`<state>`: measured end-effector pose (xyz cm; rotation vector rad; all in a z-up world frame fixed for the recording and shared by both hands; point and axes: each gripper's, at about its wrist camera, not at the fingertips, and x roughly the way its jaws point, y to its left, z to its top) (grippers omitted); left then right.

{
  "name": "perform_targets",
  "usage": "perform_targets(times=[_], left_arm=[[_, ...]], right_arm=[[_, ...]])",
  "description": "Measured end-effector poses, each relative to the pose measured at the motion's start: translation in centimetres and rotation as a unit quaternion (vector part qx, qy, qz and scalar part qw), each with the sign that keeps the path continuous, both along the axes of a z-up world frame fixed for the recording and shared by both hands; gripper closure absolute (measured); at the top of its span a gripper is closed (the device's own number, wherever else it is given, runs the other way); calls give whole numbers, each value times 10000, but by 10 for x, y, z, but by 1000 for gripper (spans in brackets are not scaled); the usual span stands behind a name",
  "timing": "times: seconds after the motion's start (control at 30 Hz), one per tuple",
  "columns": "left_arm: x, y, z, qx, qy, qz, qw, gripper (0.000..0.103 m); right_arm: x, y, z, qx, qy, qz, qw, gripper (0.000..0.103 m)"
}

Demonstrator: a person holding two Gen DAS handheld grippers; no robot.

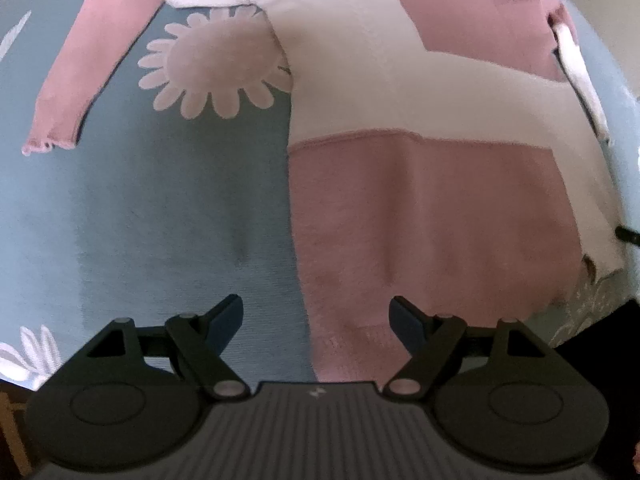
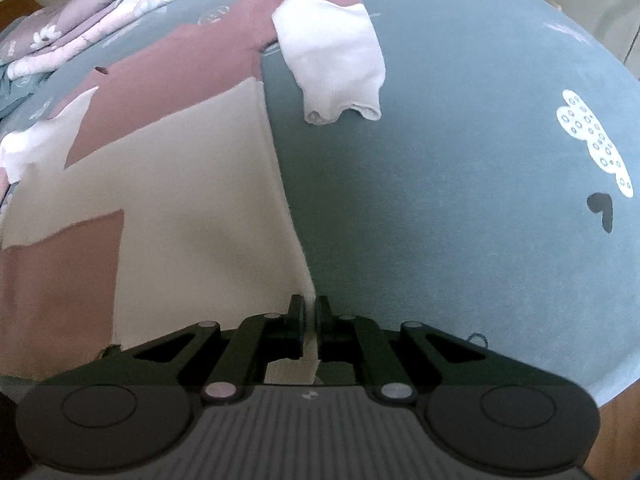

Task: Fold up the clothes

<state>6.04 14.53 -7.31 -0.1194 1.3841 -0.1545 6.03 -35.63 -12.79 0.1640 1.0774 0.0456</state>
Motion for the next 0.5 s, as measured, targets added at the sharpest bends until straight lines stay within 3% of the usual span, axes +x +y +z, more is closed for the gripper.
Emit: perform_targets(times=[0.17, 0.3, 0.37, 0.47, 0.5], left_arm=[[-1, 8, -14, -632, 133, 444, 9969, 25], [-6, 5, -18, -684, 32, 532, 9962, 28], [-8, 3, -16, -710, -41, 453, 9964, 57], [-10, 3, -18, -764, 13, 484, 9959, 89], [-11, 4, -18, -778, 33, 512, 9956, 94]], right_arm=[[-2, 0, -4, -50, 138, -10, 9999, 93], [-4, -1, -4, 33, 155, -109, 9998, 90], [-5, 0, -4, 43, 147, -124, 9998, 89], [-7, 0, -3, 61, 126, -157, 9998, 82], [-8, 0, -3, 51, 117, -175, 9998, 78]])
